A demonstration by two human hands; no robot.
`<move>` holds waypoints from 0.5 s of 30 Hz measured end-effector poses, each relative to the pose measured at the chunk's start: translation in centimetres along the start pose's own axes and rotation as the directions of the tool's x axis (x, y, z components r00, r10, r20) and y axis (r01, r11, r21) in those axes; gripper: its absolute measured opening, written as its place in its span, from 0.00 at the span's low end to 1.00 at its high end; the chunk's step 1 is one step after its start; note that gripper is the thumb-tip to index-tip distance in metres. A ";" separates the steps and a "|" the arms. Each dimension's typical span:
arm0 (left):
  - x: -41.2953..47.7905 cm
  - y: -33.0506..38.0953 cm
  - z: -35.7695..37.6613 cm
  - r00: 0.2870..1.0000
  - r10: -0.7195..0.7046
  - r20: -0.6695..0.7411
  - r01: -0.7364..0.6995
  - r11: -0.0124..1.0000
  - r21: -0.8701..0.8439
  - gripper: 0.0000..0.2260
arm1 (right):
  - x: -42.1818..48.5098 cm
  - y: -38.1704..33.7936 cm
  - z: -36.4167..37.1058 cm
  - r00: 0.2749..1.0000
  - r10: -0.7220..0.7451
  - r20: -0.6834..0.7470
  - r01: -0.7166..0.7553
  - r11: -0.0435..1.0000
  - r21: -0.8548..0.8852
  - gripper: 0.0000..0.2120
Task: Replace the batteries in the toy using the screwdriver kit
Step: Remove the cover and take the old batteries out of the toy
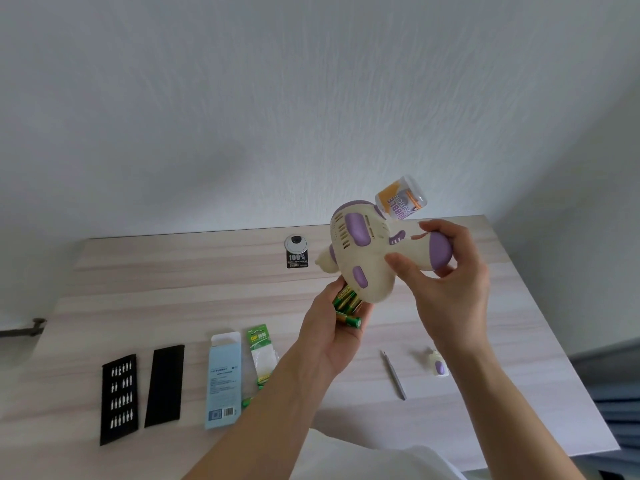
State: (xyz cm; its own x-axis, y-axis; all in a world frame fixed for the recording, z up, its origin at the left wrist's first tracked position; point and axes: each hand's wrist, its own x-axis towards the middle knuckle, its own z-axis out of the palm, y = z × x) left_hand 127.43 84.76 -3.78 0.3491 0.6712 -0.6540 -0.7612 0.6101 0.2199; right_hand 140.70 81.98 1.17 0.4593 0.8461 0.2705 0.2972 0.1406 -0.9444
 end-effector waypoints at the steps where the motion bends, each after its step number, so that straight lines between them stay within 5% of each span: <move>1: 0.0 0.0 -0.1 1.000 0.003 0.000 -0.003 1.000 0.004 0.13 | 0.1 0.1 -0.1 0.999 0.007 0.032 -0.007 1.000 0.003 0.23; 8: -0.8 0.2 -1.8 0.999 0.017 -0.045 -0.017 1.000 0.006 0.14 | 1.1 0.2 -1.7 0.964 0.050 0.262 0.015 0.971 -0.240 0.21; 15: -1.5 0.3 -2.8 0.994 0.029 -0.109 -0.031 0.999 -0.018 0.11 | 1.9 0.3 -2.2 0.885 0.135 0.446 0.144 0.831 -0.537 0.21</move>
State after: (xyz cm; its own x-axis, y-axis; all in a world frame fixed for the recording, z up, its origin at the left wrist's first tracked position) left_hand 125.19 82.75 -4.80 0.2652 0.6389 -0.7221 -0.7813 0.5812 0.2273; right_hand 143.47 82.50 1.84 0.0729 0.9969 0.0284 0.7628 -0.0374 -0.6456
